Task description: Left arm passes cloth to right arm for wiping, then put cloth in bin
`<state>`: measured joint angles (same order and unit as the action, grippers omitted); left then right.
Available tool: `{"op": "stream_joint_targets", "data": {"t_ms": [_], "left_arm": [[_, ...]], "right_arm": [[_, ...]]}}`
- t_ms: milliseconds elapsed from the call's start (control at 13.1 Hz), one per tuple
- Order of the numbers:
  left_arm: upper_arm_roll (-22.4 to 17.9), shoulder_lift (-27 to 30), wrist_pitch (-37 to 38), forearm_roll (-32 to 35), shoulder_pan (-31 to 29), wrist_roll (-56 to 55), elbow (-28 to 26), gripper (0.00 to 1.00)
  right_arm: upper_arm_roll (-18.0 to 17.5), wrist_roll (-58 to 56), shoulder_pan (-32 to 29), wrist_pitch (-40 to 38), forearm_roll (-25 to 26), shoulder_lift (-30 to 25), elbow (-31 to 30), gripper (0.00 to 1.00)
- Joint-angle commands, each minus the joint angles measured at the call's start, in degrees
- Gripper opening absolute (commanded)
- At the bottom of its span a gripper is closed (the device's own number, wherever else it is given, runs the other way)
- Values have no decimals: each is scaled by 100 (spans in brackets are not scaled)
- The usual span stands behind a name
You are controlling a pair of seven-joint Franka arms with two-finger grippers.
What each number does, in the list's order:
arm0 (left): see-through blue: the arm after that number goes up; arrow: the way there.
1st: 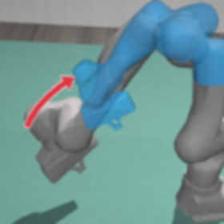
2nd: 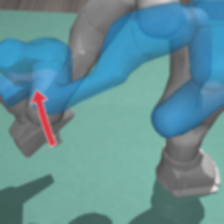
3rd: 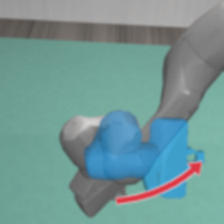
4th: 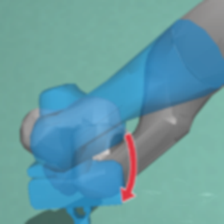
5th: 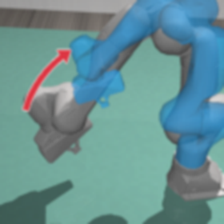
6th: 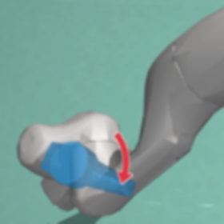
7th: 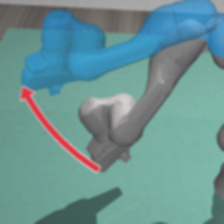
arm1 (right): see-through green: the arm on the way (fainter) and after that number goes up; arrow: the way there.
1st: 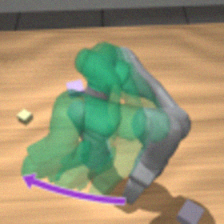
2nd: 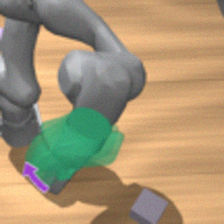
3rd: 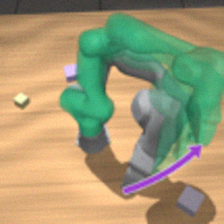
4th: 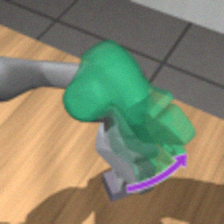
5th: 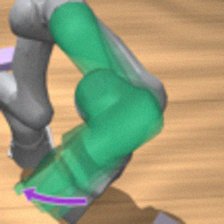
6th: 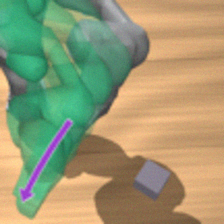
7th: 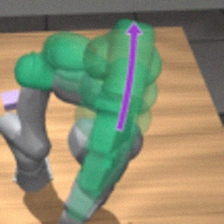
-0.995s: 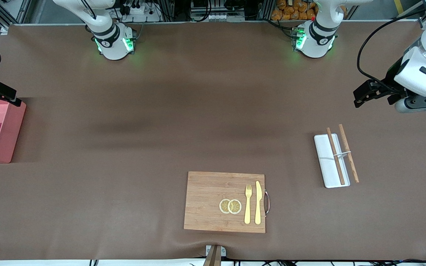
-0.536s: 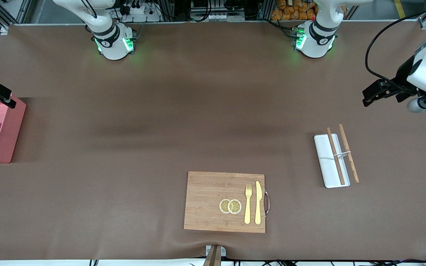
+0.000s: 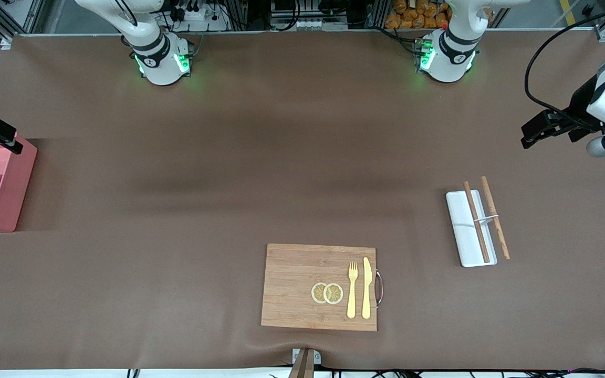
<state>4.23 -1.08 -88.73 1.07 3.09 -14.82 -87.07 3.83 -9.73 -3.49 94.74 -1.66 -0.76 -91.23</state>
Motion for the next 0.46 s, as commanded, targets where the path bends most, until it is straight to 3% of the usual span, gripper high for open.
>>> {"op": "stream_joint_targets", "data": {"t_ms": [0, 383], "left_arm": [[-63, 143, 49, 95, 78, 67, -3, 100], [-63, 143, 49, 104, 87, 50, 23, 100]], "right_arm": [[-93, 68, -82, 0, 95, -21, 35, 100], [-93, 85, -91, -9, 78, -3, 9, 100]]}}
